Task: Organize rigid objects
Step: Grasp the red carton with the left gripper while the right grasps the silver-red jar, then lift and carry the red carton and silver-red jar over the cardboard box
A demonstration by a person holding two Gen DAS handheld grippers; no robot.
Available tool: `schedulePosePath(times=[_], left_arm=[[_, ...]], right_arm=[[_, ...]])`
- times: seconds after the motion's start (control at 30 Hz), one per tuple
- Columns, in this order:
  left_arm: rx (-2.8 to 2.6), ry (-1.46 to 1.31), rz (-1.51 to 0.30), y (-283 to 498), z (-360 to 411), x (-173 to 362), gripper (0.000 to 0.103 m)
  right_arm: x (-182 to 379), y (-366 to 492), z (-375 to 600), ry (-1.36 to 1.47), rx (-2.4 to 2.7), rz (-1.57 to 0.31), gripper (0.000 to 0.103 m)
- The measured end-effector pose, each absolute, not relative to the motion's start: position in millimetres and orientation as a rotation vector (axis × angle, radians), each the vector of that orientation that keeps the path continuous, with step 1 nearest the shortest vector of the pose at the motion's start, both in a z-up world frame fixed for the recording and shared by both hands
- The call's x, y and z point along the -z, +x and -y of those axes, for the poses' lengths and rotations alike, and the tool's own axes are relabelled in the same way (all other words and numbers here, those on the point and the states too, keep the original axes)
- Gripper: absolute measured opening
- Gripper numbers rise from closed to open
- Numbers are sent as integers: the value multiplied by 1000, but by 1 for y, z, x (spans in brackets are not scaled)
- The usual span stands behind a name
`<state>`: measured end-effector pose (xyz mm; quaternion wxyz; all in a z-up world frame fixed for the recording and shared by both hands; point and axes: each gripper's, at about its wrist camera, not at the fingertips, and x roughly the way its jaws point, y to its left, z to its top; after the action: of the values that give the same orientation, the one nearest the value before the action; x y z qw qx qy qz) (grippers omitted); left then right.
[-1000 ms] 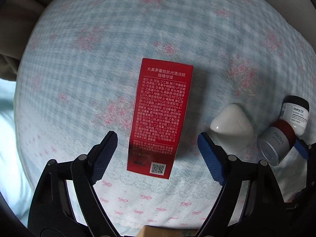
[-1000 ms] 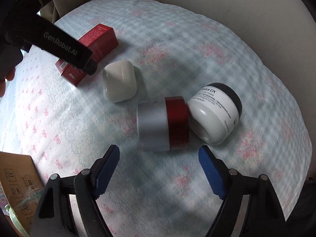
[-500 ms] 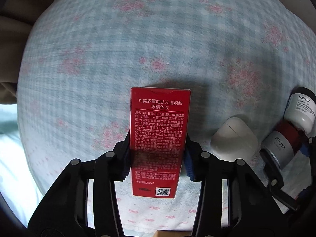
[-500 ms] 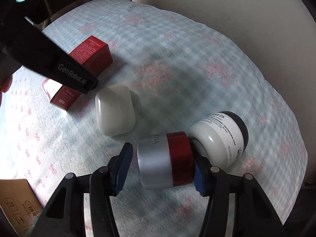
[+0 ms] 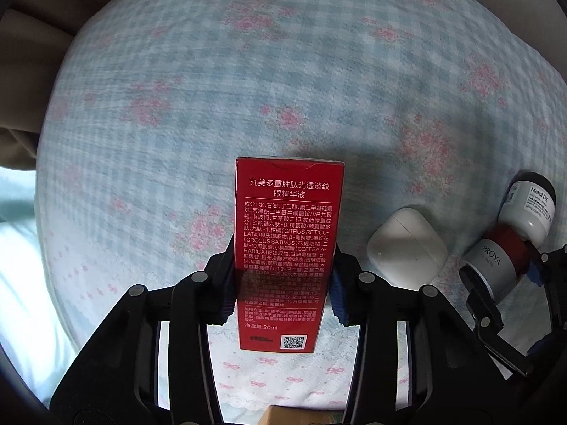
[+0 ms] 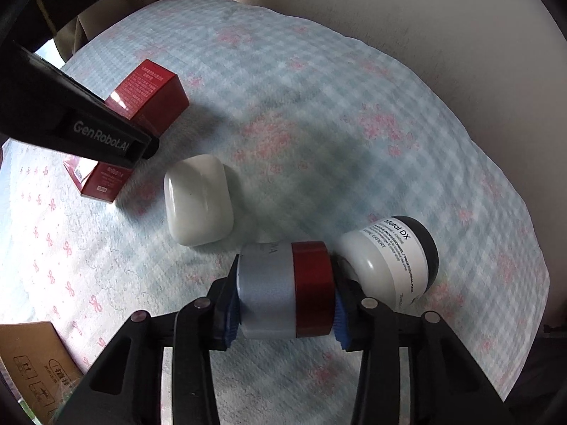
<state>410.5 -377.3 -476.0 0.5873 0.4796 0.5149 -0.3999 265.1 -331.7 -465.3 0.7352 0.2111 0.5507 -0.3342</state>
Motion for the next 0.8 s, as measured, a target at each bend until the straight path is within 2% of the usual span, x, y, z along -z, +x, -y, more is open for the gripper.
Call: schedulePosePath(times=[0.33,0.8], left_arm=[[940,1023,-1190,406,358,414,38],[894,760,-1171,364,300,275,38]], right_arm=[[421,252,325,435,715,-1174,38],[297,220,320,323,652,-1112,38]])
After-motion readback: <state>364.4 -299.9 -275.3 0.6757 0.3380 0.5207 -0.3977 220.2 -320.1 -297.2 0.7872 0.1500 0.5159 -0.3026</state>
